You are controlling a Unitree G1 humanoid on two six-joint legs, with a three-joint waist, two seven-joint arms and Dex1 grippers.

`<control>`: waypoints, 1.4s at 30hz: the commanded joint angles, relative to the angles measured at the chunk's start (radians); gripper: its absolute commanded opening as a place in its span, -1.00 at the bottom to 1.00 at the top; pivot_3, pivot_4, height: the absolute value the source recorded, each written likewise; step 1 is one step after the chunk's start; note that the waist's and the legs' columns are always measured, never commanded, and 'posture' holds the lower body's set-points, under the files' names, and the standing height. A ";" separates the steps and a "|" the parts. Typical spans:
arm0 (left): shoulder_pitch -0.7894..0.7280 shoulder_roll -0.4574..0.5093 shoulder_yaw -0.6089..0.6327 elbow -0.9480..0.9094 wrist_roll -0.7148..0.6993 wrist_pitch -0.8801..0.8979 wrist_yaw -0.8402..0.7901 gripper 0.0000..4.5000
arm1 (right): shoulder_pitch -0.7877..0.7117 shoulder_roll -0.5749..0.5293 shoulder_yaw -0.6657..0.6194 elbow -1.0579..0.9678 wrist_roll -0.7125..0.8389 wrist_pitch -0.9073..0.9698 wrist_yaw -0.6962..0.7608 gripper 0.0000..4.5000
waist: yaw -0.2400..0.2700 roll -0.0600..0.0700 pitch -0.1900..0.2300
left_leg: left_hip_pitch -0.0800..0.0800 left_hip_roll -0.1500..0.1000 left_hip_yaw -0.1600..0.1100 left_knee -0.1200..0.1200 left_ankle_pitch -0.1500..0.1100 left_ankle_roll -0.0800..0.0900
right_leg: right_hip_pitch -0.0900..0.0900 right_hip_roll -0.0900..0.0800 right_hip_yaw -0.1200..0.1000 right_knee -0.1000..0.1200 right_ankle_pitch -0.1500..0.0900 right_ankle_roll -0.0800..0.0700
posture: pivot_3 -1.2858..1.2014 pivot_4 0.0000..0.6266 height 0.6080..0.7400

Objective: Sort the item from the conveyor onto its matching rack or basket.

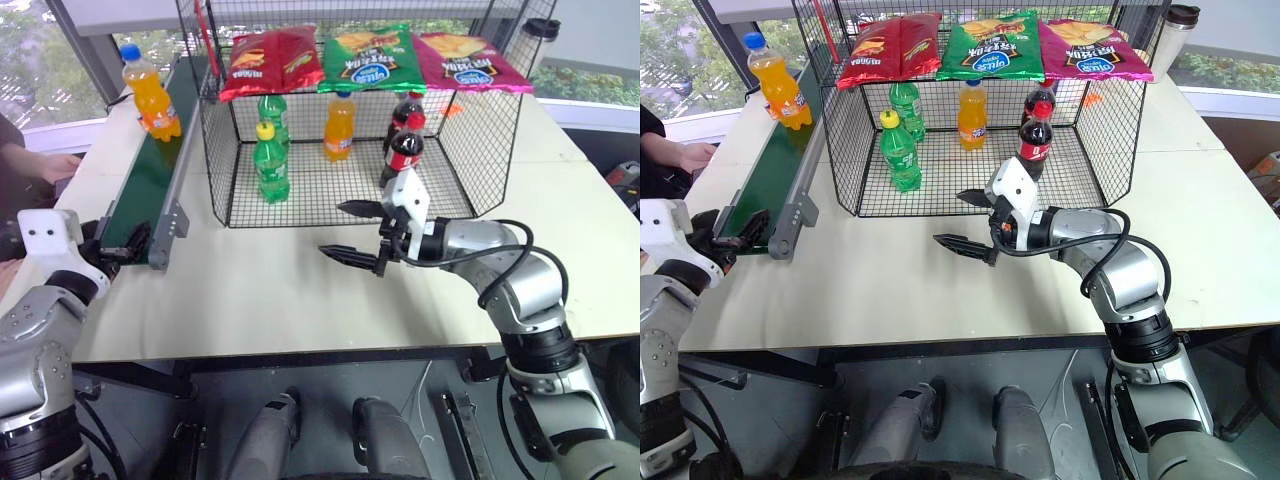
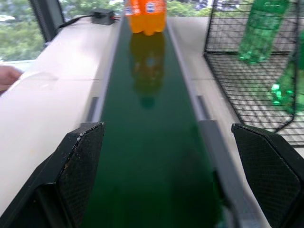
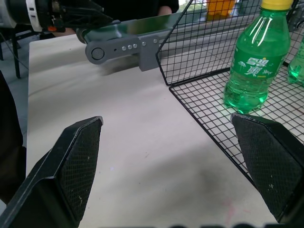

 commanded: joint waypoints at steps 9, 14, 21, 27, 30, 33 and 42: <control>-0.022 0.015 0.018 0.046 0.006 -0.079 0.042 1.00 | -0.004 0.005 0.003 -0.117 0.086 0.045 0.013 0.99 | -0.001 0.000 0.000 | -0.001 0.000 0.000 0.000 0.000 0.000 | -0.001 0.000 0.000 0.000 0.000 0.000 | 0.03 -0.52 0.97; -0.029 0.018 0.006 0.051 0.008 -0.088 0.046 1.00 | 0.005 0.001 0.004 -0.126 0.101 0.048 0.012 0.99 | -0.001 0.000 0.000 | -0.001 0.000 0.000 0.000 0.000 0.000 | 0.000 0.000 0.000 -0.001 0.000 0.000 | 0.03 -0.52 0.97; -0.038 0.020 -0.008 0.053 0.007 -0.090 0.040 1.00 | 0.010 -0.002 0.007 -0.124 0.095 0.042 0.009 0.99 | -0.001 0.000 0.000 | -0.001 0.000 0.000 -0.001 0.000 0.000 | 0.000 0.000 0.000 -0.003 0.000 0.000 | 0.03 -0.52 0.97; -0.048 0.017 -0.030 0.056 0.013 -0.097 0.032 1.00 | 0.010 -0.004 0.008 -0.117 0.089 0.035 0.011 0.99 | -0.001 0.000 0.000 | -0.001 0.000 0.000 -0.002 0.000 0.000 | 0.000 0.000 0.000 -0.005 0.000 0.000 | 0.03 -0.52 0.97; -0.054 0.018 -0.039 0.061 0.016 -0.104 0.035 1.00 | 0.009 -0.006 0.007 -0.114 0.087 0.033 0.011 0.99 | -0.001 0.000 0.000 | -0.001 0.000 0.000 -0.002 0.000 0.000 | 0.000 0.000 0.000 -0.005 0.000 0.000 | 0.03 -0.52 0.97; -0.061 0.021 -0.049 0.073 0.023 -0.116 0.035 1.00 | 0.007 -0.009 0.007 -0.113 0.085 0.033 0.011 0.99 | -0.001 0.000 0.000 | -0.002 0.000 0.000 -0.002 0.000 0.000 | 0.000 0.000 0.000 -0.006 0.000 0.000 | 0.03 -0.52 0.97; -0.056 0.016 -0.084 0.096 0.044 -0.197 -0.011 0.75 | 0.000 -0.014 0.003 -0.119 0.084 0.040 -0.003 1.00 | -0.001 0.000 0.000 | -0.002 0.000 0.000 -0.002 0.000 0.001 | 0.000 0.000 0.000 -0.006 0.000 0.000 | 0.03 -0.52 0.97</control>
